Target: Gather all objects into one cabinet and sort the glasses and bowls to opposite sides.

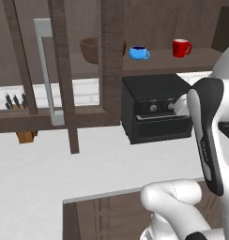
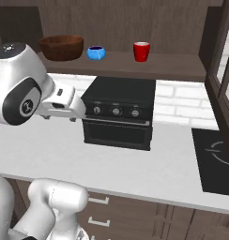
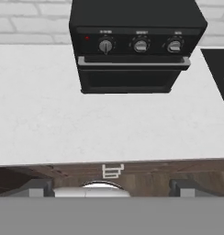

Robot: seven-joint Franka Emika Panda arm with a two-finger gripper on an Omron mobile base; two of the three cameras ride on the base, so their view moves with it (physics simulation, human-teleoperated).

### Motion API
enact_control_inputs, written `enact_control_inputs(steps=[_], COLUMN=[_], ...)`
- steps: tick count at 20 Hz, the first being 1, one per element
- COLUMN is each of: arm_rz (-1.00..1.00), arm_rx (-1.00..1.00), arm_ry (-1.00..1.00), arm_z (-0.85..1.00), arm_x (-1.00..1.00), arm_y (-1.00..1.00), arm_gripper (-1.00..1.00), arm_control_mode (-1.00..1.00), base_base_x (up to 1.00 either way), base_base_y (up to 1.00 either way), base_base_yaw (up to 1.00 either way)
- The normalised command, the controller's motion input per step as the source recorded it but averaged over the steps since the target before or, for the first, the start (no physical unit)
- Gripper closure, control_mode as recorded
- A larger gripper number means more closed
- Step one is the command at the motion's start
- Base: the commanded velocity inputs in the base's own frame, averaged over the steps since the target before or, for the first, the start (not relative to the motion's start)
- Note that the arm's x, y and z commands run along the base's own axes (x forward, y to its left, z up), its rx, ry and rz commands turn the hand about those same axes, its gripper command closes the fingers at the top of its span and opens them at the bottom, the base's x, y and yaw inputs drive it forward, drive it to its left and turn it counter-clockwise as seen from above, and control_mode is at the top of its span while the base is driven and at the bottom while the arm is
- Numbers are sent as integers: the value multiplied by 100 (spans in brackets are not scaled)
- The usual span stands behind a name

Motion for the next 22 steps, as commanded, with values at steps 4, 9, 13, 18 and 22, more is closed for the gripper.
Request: enact_control_inputs(steps=[4, 9, 13, 18, 22], arm_rz=[-6, -10, -4, 0, 0], arm_rx=[0, 0, 0, 0, 0], arm_ry=[-1, -5, -3, 0, 0], arm_z=[0, 0, 0, 0, 0], arm_x=[-34, -48, -33, -11, 0], arm_y=[1, 10, 7, 0, 0], arm_gripper=[-100, -100, -100, -100, -100], arm_control_mode=[-100, -100, -100, 100, 100], base_base_x=[0, 0, 0, -19, -33], base_base_y=[0, 0, 0, 0, 0], base_base_yaw=[0, 0, 0, 1, 35])
